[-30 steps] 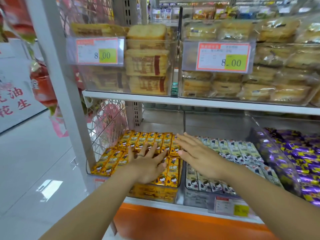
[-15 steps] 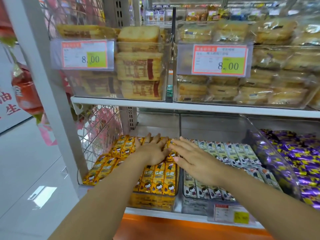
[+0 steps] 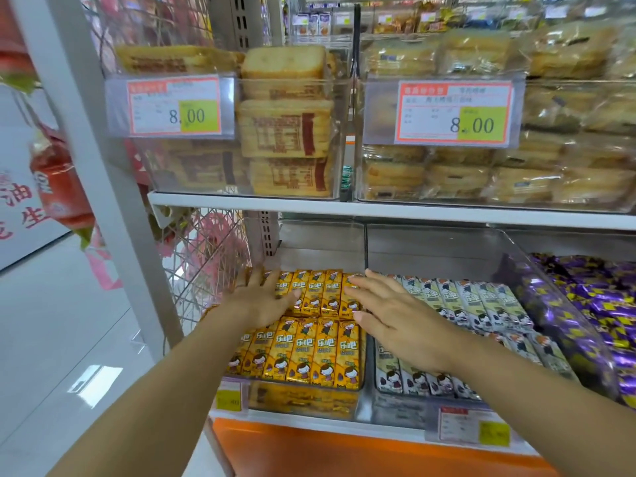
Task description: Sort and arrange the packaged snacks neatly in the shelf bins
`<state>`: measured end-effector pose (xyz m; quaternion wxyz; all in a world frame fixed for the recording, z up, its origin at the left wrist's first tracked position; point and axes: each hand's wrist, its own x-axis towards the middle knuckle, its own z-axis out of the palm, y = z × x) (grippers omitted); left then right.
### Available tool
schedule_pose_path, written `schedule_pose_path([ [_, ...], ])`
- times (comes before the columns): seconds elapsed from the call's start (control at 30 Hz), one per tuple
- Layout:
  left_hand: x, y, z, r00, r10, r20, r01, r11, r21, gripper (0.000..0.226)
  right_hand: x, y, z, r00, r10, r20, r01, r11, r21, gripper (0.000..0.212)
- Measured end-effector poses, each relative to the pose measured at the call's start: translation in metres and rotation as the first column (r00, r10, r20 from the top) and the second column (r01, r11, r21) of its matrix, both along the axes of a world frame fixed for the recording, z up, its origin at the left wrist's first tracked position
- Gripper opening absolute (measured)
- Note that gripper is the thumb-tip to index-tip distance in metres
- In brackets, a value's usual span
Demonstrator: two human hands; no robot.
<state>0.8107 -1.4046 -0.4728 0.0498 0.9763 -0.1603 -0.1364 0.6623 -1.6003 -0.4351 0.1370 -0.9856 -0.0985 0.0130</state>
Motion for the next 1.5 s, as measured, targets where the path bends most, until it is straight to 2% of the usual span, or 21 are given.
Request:
schedule_pose_path([
  [0.3,-0.014,0.008,-0.008,0.998,-0.041,0.037,0.04,0.999,0.025,0.075,-0.002,0.003,0.0,1.0,-0.011,-0.017,0.011,1.0,-0.013,0.05],
  [0.43,-0.023,0.023,0.002,0.996,-0.087,0.031,0.088,0.995,-0.044,0.067,0.001,0.007,0.004,0.998,-0.05,0.042,0.056,0.983,-0.176,0.049],
  [0.53,-0.039,0.037,0.003,0.99,-0.121,0.065,0.127,0.987,-0.097,0.061,0.01,0.033,0.004,0.997,0.011,0.076,0.009,0.966,-0.258,0.05],
  [0.6,-0.046,0.044,0.003,0.989,-0.136,0.058,0.142,0.984,-0.111,0.061,0.025,0.056,-0.001,0.999,0.038,0.012,-0.033,0.963,-0.267,0.053],
  [0.7,-0.047,0.055,-0.001,0.987,-0.157,0.03,0.159,0.986,-0.059,0.069,0.06,0.074,-0.008,0.988,-0.04,-0.15,0.004,0.972,-0.234,0.058],
  [0.77,-0.05,0.061,-0.003,0.985,-0.175,0.004,0.175,0.985,0.003,0.065,0.077,0.076,-0.014,0.972,-0.091,-0.218,0.042,0.975,-0.219,0.059],
  [1.0,-0.063,0.067,-0.003,0.98,-0.194,-0.042,0.198,0.975,0.104,0.058,0.083,0.075,-0.029,0.956,-0.116,-0.27,0.045,0.965,-0.258,0.06],
  [1.13,-0.063,0.063,0.008,0.982,-0.162,-0.094,0.171,0.98,0.098,0.059,0.073,0.075,-0.019,0.953,-0.059,-0.296,0.0,0.981,-0.196,0.064],
  [1.2,-0.067,0.057,0.009,0.987,-0.155,-0.036,0.156,0.987,0.027,0.057,0.058,0.078,-0.01,0.979,0.018,-0.204,-0.058,0.98,-0.191,0.063],
  [1.27,-0.075,0.049,0.005,0.982,-0.188,0.027,0.189,0.981,-0.043,0.055,0.037,0.077,-0.005,0.988,0.102,-0.115,-0.127,0.962,-0.244,0.047],
  [1.33,-0.085,0.043,0.0,0.974,-0.227,0.018,0.227,0.972,-0.063,0.056,0.017,0.071,-0.005,0.979,0.157,-0.131,-0.192,0.927,-0.322,0.03],
  [1.4,-0.089,0.042,-0.002,0.978,-0.209,-0.002,0.208,0.975,-0.075,0.058,0.0,0.061,-0.008,0.97,0.186,-0.155,-0.234,0.887,-0.399,0.029],
  [1.5,-0.077,0.044,0.001,0.985,-0.169,-0.029,0.165,0.981,-0.098,0.064,-0.013,0.049,-0.008,0.964,0.233,-0.128,-0.265,0.868,-0.419,0.03],
])
